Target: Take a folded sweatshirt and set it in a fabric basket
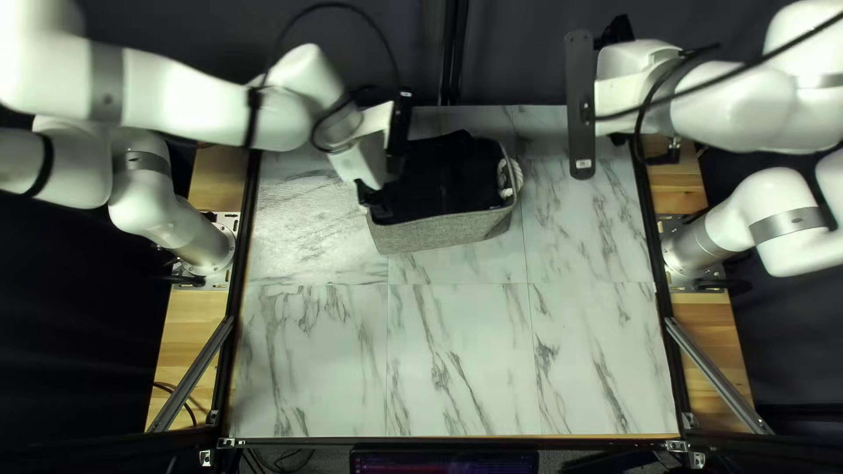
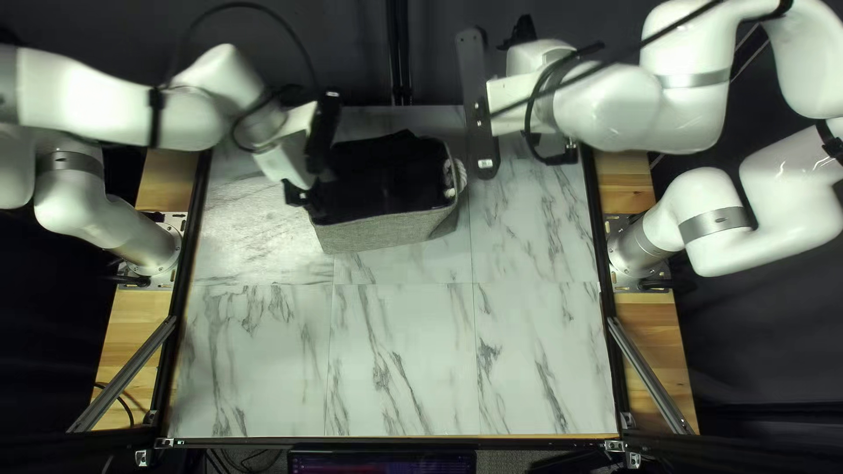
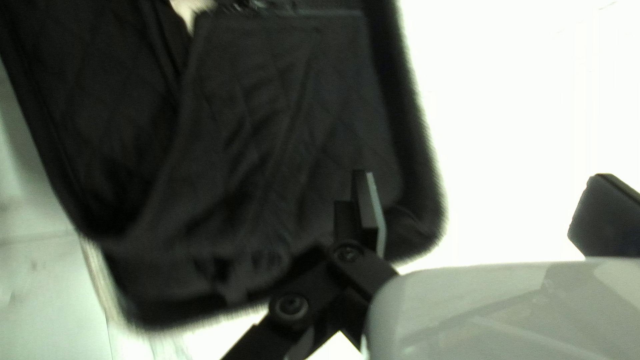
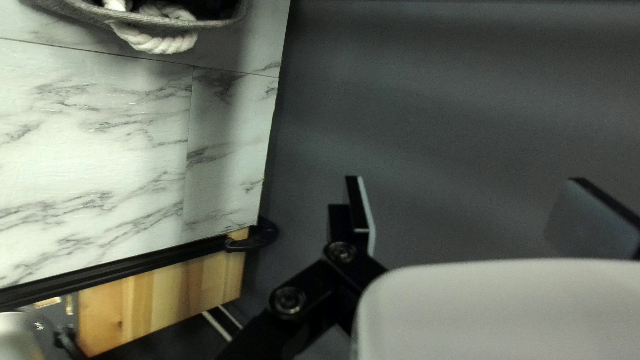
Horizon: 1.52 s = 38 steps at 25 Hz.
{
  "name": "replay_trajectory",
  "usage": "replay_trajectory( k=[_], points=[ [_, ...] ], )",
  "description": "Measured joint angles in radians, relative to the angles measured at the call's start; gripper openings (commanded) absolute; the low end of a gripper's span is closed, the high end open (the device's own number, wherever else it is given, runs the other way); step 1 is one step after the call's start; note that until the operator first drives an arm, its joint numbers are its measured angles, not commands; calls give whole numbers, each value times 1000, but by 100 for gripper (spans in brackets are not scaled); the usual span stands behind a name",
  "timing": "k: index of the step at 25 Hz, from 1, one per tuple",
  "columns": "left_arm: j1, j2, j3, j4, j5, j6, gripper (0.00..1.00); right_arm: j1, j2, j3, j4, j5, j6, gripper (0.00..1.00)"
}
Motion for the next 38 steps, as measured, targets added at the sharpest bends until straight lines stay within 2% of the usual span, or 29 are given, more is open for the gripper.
replay_trajectory(
  k=[3,7,11,15,19,38],
  points=[
    [-65,-112,-2,73,88,-116,100,-87,-13,-14,50,-26,-44,100],
    [-207,-209,24,140,128,-268,100,-211,-42,13,105,-94,-103,100],
    [-377,-264,41,202,144,-421,100,-313,-68,64,148,-176,-141,100],
    [-470,-300,49,241,161,-496,100,-366,-68,75,169,-226,-157,100],
    [-500,-310,47,254,172,-520,100,-380,-71,79,168,-244,-160,100],
    [-501,-310,47,254,173,-521,100,-380,-71,80,168,-245,-160,100]
  ],
)
